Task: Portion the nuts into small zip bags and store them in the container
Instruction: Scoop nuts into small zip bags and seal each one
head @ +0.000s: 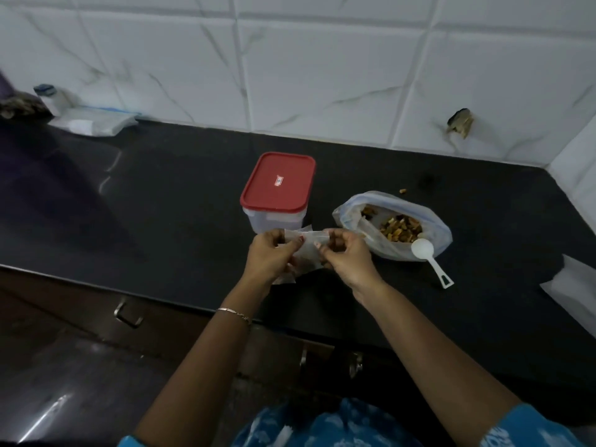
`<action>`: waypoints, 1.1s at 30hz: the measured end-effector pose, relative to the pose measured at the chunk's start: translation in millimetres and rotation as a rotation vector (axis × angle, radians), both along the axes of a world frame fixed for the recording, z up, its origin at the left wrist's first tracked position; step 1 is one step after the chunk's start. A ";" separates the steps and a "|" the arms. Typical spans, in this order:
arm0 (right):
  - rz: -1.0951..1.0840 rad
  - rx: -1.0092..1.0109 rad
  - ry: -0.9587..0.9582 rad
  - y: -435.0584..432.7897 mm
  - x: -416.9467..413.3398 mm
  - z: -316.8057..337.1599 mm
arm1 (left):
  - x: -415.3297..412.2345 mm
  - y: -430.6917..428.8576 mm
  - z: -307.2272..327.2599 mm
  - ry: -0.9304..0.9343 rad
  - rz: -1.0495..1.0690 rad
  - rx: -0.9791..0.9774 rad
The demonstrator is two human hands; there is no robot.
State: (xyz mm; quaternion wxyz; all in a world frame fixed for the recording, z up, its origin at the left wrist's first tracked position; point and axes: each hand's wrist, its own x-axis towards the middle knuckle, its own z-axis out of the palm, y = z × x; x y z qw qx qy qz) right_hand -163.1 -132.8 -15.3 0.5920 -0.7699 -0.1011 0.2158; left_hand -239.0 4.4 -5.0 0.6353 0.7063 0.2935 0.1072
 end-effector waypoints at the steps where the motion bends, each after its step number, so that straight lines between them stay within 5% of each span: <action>1: 0.011 -0.020 -0.034 -0.1 -2.7 -7.0 | -1.2 -1.0 -3.0 -0.006 -0.003 0.001; 8: 0.081 -0.218 -0.287 2.2 -9.3 -29.2 | -2.4 -0.2 -24.0 0.003 0.068 0.029; 21: 0.071 -0.275 -0.301 5.9 19.9 -36.1 | 29.7 8.3 -25.0 0.194 0.055 0.448; 27: -0.043 -0.132 -0.291 -15.5 26.1 -28.9 | 23.4 -15.0 -10.4 -0.144 0.333 0.512; 33: -0.295 -0.121 -0.346 -70.1 49.7 -10.7 | 64.8 -59.9 17.2 -0.357 0.066 0.533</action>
